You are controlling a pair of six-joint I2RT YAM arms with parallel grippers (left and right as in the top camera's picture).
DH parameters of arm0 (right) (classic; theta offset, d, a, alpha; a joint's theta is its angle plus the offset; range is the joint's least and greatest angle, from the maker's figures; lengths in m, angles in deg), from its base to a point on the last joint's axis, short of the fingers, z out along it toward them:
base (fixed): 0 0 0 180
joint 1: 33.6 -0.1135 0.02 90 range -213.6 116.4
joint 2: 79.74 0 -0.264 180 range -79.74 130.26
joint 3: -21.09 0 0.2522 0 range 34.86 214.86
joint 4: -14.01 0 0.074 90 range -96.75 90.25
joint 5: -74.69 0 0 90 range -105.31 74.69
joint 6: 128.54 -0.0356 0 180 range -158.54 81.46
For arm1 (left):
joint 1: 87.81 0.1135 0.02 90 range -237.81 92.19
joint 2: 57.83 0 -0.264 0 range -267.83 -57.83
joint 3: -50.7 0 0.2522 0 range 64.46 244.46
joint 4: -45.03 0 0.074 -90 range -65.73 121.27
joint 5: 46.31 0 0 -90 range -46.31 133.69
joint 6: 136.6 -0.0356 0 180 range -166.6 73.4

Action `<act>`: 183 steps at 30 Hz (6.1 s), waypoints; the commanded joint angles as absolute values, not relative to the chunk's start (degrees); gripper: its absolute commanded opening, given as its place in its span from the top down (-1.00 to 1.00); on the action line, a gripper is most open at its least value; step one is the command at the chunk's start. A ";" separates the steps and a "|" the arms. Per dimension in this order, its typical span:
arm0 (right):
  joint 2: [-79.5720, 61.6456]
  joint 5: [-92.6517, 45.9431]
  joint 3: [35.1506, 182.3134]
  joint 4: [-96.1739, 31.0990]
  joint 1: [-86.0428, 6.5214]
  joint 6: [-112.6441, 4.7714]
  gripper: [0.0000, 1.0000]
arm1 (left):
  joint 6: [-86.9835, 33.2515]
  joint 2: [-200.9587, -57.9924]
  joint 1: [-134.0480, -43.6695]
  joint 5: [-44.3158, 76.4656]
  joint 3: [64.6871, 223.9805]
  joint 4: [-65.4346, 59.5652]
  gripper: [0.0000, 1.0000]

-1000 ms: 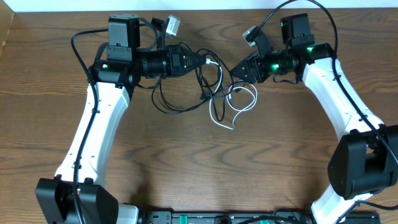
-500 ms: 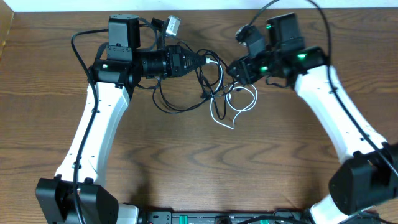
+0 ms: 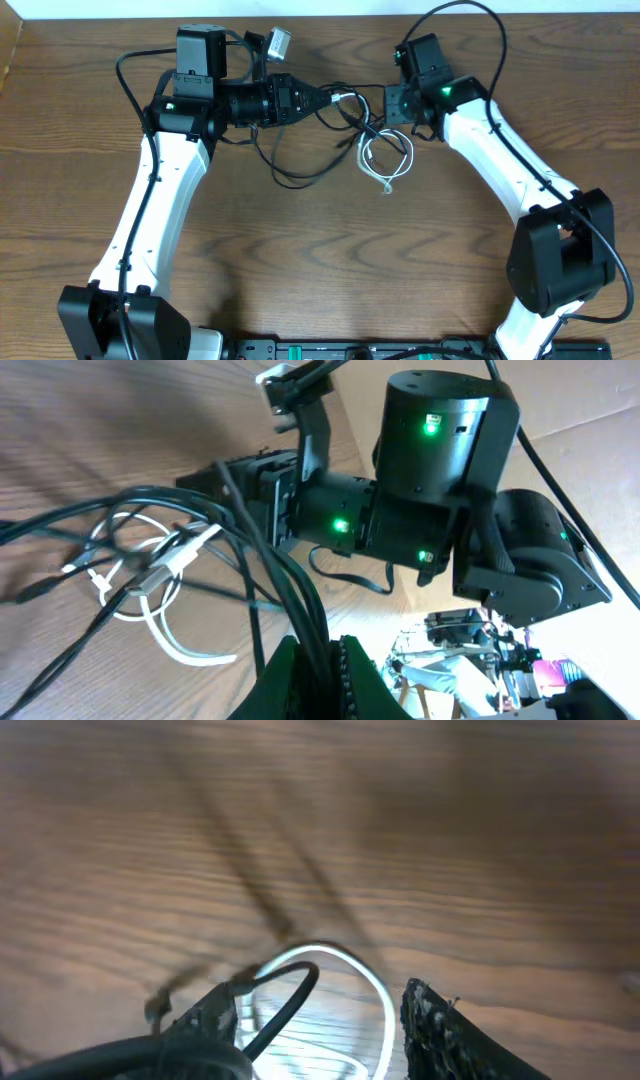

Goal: Untangle cables

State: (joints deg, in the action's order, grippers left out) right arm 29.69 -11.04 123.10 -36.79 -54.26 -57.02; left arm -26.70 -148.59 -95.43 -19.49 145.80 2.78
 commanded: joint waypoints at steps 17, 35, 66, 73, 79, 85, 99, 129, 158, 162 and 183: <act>41.03 -12.61 123.61 -46.82 -36.32 -56.41 0.13 | -23.34 -139.30 -81.11 -21.26 146.08 3.09 0.85; 42.28 -28.55 123.61 -53.40 -23.18 -44.82 0.19 | -23.45 -137.25 -75.71 -21.13 146.06 2.61 0.85; 21.06 -37.97 123.69 -55.04 -29.89 -35.29 -0.19 | -32.08 -159.08 -109.31 15.38 145.82 6.74 -0.06; 21.06 -37.94 123.69 -55.87 -29.91 -35.25 -0.22 | -32.19 -167.21 -115.21 22.94 145.82 15.15 -0.18; 21.08 -37.86 123.67 -56.04 -29.91 -35.23 -0.22 | -31.10 -174.21 -119.38 28.38 145.82 19.46 -0.17; 21.08 -36.65 123.67 -56.18 -29.91 -35.23 -0.25 | -31.12 -177.99 -122.31 28.56 145.80 21.08 -0.17; 21.08 -36.68 123.67 -56.33 -29.98 -35.25 -0.30 | -31.07 -178.80 -125.11 38.41 145.78 18.76 0.85; 21.10 -40.83 123.65 -52.07 -41.15 -35.25 -0.36 | -28.28 -144.31 -113.98 16.67 148.97 13.51 0.85; 23.02 -48.33 123.65 -48.31 -43.97 -36.19 -0.41 | 5.21 -135.23 -102.90 20.77 148.97 45.62 0.85; 24.29 -49.79 123.65 -45.92 -46.35 -37.72 -0.41 | 6.96 -134.75 -102.25 20.77 148.97 50.39 0.85; 25.41 -65.59 123.65 -34.45 -54.48 -43.88 -0.37 | 7.11 -134.34 -102.11 20.75 148.97 48.07 0.85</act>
